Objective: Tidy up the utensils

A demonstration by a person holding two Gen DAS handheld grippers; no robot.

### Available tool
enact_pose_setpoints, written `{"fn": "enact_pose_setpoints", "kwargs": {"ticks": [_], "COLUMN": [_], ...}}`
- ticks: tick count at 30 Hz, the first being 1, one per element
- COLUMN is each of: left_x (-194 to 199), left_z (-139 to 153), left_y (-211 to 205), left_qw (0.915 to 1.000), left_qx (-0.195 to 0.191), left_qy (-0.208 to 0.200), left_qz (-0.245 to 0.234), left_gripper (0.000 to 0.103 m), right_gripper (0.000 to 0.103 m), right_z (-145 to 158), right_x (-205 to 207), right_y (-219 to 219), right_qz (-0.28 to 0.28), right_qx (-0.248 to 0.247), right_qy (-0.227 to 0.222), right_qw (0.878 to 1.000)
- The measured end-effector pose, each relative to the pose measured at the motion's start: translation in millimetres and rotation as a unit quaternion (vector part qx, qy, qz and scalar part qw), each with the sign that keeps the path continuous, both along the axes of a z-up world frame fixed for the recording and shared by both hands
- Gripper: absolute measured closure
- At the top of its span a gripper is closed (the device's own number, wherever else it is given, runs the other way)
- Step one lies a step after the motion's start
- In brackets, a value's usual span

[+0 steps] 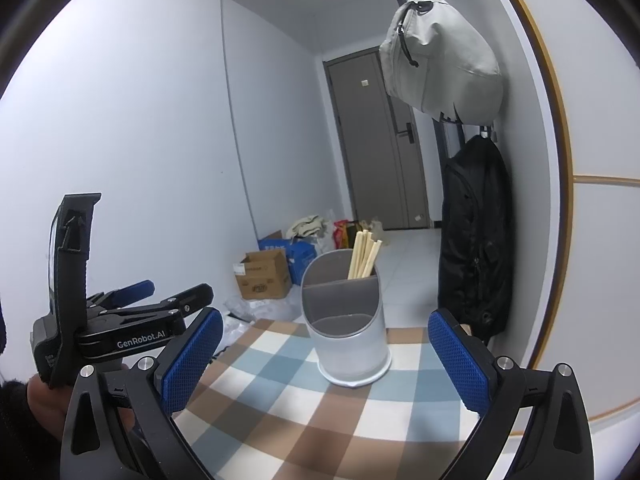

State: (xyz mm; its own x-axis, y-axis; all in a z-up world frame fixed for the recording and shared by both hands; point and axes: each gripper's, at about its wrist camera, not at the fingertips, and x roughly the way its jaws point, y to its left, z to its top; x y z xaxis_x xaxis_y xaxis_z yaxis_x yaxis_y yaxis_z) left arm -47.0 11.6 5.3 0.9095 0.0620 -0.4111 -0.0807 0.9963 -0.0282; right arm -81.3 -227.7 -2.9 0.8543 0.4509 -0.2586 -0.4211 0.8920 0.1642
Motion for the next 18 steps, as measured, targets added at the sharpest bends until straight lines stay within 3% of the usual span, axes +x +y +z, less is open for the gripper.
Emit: {"fn": "enact_pose_setpoints", "kwargs": {"ticks": [18], "left_x": [2.7], "left_z": [-0.7], "left_y": [-0.9], "left_qw": [1.0], "left_qx": [0.004], "left_qy": [0.005], "left_qz": [0.0], "left_gripper": [0.002], "right_gripper": [0.0], "right_z": [0.0], "right_x": [-0.3], "right_y": [0.0], "right_qz": [0.001], "right_qx": [0.0], "right_qy": [0.001], "right_qw": [1.0]}}
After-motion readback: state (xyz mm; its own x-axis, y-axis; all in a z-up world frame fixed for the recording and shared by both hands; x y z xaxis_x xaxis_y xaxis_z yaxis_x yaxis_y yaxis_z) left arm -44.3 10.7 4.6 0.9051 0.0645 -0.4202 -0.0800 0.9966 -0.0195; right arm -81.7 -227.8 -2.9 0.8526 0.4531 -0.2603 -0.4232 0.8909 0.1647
